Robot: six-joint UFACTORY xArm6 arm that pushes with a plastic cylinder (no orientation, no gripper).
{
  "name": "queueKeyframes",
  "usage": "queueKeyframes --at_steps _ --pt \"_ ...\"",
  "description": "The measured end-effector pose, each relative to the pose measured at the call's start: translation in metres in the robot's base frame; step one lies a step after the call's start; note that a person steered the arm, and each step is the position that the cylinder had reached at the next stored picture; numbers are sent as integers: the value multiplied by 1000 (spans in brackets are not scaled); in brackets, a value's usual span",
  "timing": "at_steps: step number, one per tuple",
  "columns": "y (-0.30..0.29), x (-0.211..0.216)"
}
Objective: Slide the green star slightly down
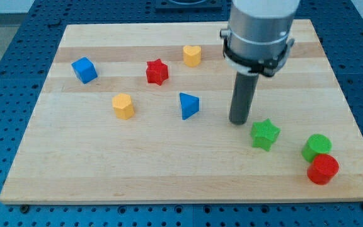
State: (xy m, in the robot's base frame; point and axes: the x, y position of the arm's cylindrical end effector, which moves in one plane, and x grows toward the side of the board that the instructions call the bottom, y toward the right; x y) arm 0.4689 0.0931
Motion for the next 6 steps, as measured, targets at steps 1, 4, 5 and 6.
queueKeyframes --at_steps 1,4,5,6 --pt "22 3" --pt "26 59" --pt "32 71" --pt "23 57"
